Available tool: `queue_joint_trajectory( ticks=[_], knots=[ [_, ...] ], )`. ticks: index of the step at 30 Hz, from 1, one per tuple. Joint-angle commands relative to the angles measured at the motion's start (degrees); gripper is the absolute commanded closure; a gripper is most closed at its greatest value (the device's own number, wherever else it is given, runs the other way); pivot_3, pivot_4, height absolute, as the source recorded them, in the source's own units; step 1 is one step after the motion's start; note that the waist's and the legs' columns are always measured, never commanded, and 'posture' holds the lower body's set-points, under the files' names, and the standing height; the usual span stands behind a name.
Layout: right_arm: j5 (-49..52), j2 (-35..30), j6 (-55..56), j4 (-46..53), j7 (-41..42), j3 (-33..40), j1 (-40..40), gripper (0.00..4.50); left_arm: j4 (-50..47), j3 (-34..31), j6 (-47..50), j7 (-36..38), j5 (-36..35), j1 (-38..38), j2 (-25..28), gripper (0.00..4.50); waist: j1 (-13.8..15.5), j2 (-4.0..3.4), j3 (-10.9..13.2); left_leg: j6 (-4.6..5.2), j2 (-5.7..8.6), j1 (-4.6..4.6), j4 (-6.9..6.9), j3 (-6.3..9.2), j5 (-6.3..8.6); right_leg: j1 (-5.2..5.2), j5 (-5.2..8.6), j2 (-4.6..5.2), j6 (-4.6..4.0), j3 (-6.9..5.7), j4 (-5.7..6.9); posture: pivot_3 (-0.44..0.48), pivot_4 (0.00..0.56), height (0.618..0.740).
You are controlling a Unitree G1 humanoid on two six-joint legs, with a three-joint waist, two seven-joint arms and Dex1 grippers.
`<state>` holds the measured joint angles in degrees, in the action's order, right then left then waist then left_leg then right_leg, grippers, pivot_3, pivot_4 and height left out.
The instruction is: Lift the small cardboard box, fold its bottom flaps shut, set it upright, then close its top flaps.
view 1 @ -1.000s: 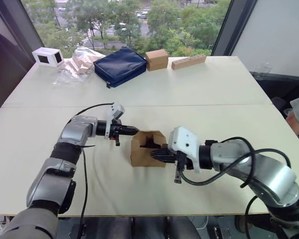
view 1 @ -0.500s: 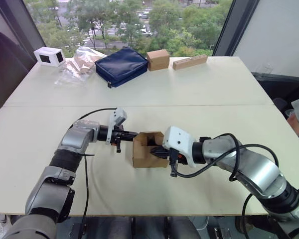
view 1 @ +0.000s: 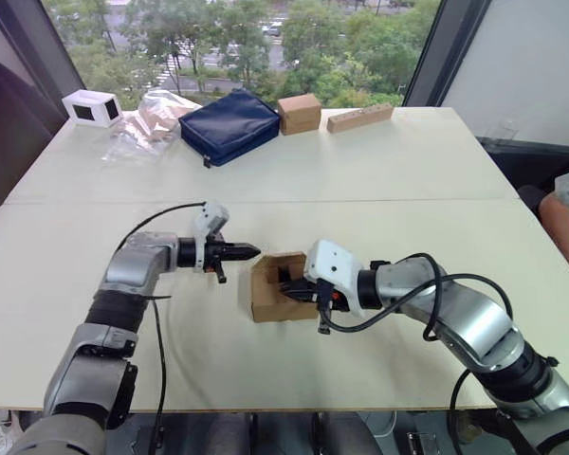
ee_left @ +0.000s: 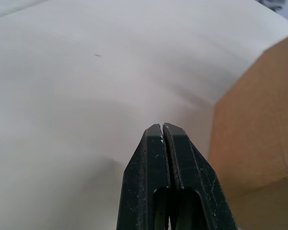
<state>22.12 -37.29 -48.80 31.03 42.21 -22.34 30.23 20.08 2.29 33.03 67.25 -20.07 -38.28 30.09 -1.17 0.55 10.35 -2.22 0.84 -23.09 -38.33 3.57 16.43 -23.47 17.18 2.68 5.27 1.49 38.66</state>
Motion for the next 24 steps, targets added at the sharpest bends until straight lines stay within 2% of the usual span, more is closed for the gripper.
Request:
queue_joint_trajectory(
  ticks=[1,4,7,11,17,24],
  knots=[
    [-0.13,0.40,1.39,-0.29,0.80,2.25,0.97,4.50,-17.32,-5.17,9.25,1.11,-8.44,4.54,5.33,4.48,-0.23,0.00,0.00,0.00,-0.03,-0.02,0.01,0.00,0.00,-0.03,0.00,-0.01,0.00,0.00,0.00,0.000,0.150,0.740],
    [-0.45,0.51,2.14,-1.23,1.48,2.25,1.04,4.50,-29.49,-6.77,15.94,1.19,-14.45,11.14,9.34,4.48,-0.08,-0.04,-0.02,-0.01,-0.08,0.00,0.05,0.00,0.00,-0.03,0.00,0.08,0.00,0.03,0.00,0.000,0.150,0.740],
    [-0.69,0.64,2.65,-1.85,2.37,1.95,1.16,4.50,-33.82,-8.72,19.01,-1.64,-17.93,14.29,9.52,4.48,0.57,-0.04,-0.02,-0.03,-0.07,0.06,0.03,0.02,-0.01,0.07,0.00,0.10,0.00,0.01,-0.01,0.000,0.150,0.740],
    [-1.24,0.94,3.70,-2.97,3.34,1.46,1.29,4.50,-38.52,-7.75,20.47,-4.40,-20.04,18.62,9.02,4.48,0.35,-0.03,-0.03,-0.02,-0.05,0.06,0.02,0.02,-0.01,0.10,0.00,0.10,0.00,0.00,-0.06,0.000,0.150,0.740],
    [-1.85,1.30,4.09,-3.55,4.01,1.55,1.82,4.50,-40.53,-4.04,19.39,-6.32,-19.61,19.69,8.73,4.48,0.36,-0.03,-0.03,-0.03,-0.06,0.06,0.03,0.02,-0.01,0.10,0.00,0.09,0.00,-0.01,-0.05,0.000,0.150,0.740],
    [-0.99,1.24,3.35,-2.43,4.51,2.86,2.06,4.50,-36.85,-0.89,15.12,-7.12,-16.27,19.13,8.67,4.48,0.33,-0.03,-0.03,-0.03,-0.07,0.08,0.05,0.02,-0.01,0.09,0.00,0.06,-0.01,-0.01,-0.06,0.000,0.150,0.740]
  ],
)
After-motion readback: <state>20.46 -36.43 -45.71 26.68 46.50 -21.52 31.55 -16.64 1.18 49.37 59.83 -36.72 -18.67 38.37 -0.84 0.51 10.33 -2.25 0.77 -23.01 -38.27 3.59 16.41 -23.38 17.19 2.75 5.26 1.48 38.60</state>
